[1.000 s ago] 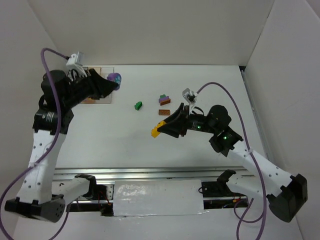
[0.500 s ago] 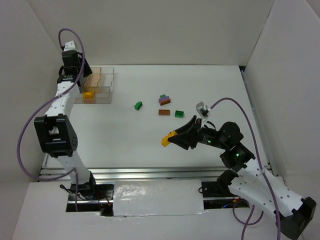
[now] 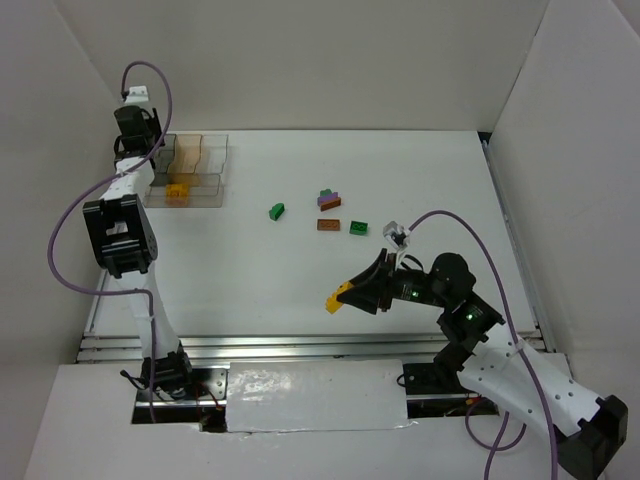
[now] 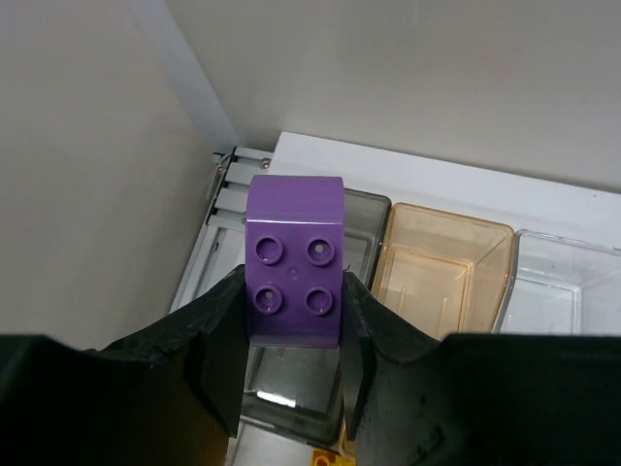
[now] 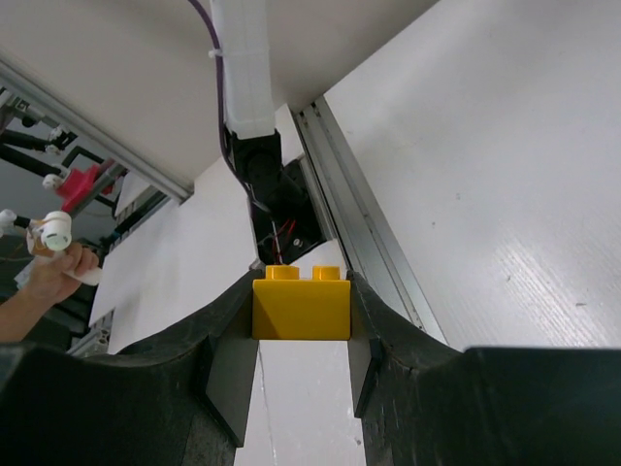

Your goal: Sort the legos into containers by color

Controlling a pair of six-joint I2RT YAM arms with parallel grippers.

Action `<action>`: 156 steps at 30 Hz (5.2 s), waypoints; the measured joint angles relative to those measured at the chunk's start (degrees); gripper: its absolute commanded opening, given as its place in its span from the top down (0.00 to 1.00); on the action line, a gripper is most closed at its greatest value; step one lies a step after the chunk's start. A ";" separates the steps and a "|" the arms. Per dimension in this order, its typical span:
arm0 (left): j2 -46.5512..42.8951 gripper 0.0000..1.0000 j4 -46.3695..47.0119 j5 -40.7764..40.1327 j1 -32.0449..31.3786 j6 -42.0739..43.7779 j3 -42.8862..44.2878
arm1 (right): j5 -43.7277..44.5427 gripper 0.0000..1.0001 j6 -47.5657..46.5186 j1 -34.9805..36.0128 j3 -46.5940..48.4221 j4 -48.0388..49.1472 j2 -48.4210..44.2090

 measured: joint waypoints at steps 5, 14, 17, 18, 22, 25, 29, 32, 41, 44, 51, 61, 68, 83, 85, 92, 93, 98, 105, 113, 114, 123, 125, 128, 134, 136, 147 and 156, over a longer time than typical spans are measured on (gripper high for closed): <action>3.43 1.00 1.95 2.97 -0.07 3.63 1.51 | -0.48 1.00 0.90 0.00 -0.04 0.22 3.58; 7.67 0.75 3.50 3.21 1.09 3.63 2.16 | -0.50 1.00 2.64 0.00 -0.55 1.79 4.70; 7.67 0.63 5.22 3.21 1.31 3.37 0.55 | -0.50 1.00 2.64 0.00 -0.55 1.90 5.22; 7.67 0.58 5.79 3.19 1.40 2.91 -0.11 | -0.50 1.00 2.64 0.00 -0.55 2.05 5.53; 7.67 0.40 6.05 3.02 1.55 1.31 -2.14 | -0.59 1.00 2.82 0.00 -0.55 2.62 6.58; 7.67 0.33 6.03 2.47 1.68 0.11 -2.89 | -0.63 1.00 2.95 0.00 -0.55 2.73 6.58; 7.37 0.00 5.84 2.32 1.84 -2.62 -2.93 | -0.66 1.00 2.95 0.00 -0.55 2.71 6.58; 6.21 0.00 4.85 2.54 2.21 -5.79 -2.54 | -0.66 1.00 2.93 0.00 -0.55 2.69 6.60; -15.89 0.00 4.96 14.45 4.57 -28.33 -6.51 | 1.20 1.00 3.04 0.00 -0.35 2.73 9.25; -31.54 0.00 17.22 24.98 5.55 -42.80 -18.47 | 2.62 1.00 4.04 -0.02 0.57 2.64 10.08; -56.70 0.00 17.57 37.70 -7.52 -49.55 -34.84 | 4.55 1.00 6.82 -0.42 6.62 2.78 9.64; -85.02 0.04 -0.02 52.72 -27.80 -45.88 -54.55 | 1.81 1.00 13.62 -0.26 7.06 8.33 5.01; -86.93 0.08 -3.52 54.36 -40.28 -45.03 -58.12 | -1.66 1.00 18.34 1.97 8.24 15.17 8.46; -76.94 0.20 -11.69 45.97 -55.08 -39.30 -56.59 | -1.49 1.00 11.91 7.45 17.49 10.43 17.62; -76.85 0.25 -11.45 45.79 -55.23 -39.28 -56.59 | -1.38 1.00 11.04 7.58 17.92 9.90 18.38; -75.82 0.93 -10.91 47.78 -55.32 -37.66 -55.80 | -2.10 1.00 9.81 7.72 18.10 8.83 20.13; -75.78 1.00 -10.88 48.09 -55.41 -37.13 -55.67 | -2.27 0.99 9.70 7.74 18.10 8.76 19.98; -74.84 1.00 -12.11 48.35 -55.41 -36.52 -54.40 | -1.90 0.00 8.50 7.74 18.23 9.11 19.69; -71.82 1.00 -21.49 40.06 -54.66 -31.95 -45.99 | 7.67 0.00 5.22 5.42 18.23 3.26 14.93; -61.64 1.00 -34.86 19.17 -38.64 -28.00 -30.05 | 34.51 0.00 4.94 2.36 18.27 -10.84 3.61; -59.74 1.00 -36.11 15.74 -35.58 -28.20 -27.98 | 36.15 0.00 4.92 2.36 18.14 -11.76 2.82; -35.80 1.00 -35.08 -4.11 -11.17 -45.20 -19.28 | 38.49 0.00 5.33 2.34 13.11 -12.90 1.51; -30.18 1.00 -34.95 -6.51 -10.80 -49.37 -16.13 | 37.81 0.00 5.51 2.34 12.09 -12.83 2.12; -21.51 1.00 -35.36 -9.46 -10.56 -53.77 -9.62 | 36.24 0.00 5.73 2.21 10.60 -12.46 3.28; -11.82 1.00 -35.34 -12.98 -9.53 -61.00 -4.46 | 34.69 0.00 5.64 2.03 8.35 -12.22 4.46; -11.23 1.00 -34.97 -12.57 -8.46 -63.17 -6.64 | 34.23 0.00 5.38 1.95 8.35 -11.82 5.03; -10.84 0.81 -27.36 -8.74 -6.84 -68.26 -17.73 | 33.20 0.00 3.93 1.55 8.35 -10.54 7.87; -10.82 0.33 -22.73 -5.38 -6.97 -68.28 -17.84 | 32.48 0.00 3.32 1.49 8.35 -10.12 9.03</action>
